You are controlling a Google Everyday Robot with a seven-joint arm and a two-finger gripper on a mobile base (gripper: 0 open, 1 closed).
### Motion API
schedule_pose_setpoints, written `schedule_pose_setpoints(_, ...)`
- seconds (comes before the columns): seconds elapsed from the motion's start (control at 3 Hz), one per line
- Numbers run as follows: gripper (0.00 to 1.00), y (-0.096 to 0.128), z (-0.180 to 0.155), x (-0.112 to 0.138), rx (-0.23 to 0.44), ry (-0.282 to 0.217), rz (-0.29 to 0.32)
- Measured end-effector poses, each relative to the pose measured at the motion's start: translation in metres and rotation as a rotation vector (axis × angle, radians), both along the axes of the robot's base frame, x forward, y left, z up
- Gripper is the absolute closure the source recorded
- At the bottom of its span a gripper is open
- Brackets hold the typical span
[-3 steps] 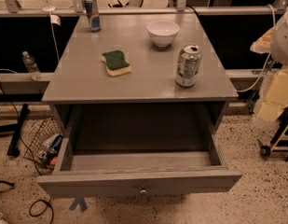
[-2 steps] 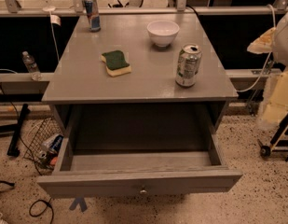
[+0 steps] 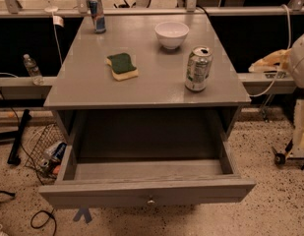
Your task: Close top drawer
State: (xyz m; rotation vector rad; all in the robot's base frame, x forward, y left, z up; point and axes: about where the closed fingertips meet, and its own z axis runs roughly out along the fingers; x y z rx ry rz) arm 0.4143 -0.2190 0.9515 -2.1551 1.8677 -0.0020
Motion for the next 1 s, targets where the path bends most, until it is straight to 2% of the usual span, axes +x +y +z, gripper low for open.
schedule_pose_setpoints(0.33,0.0,0.0034,-0.0404,-0.0158,-0.032,0.044,0.18)
schedule_pose_setpoints(0.67,0.0,0.0042,-0.0456,-0.0173,-0.043,0.034,0.253)
schedule_pose_setpoints(1.0,0.0,0.0042,-0.0456,-0.0173,-0.043,0.034,0.253)
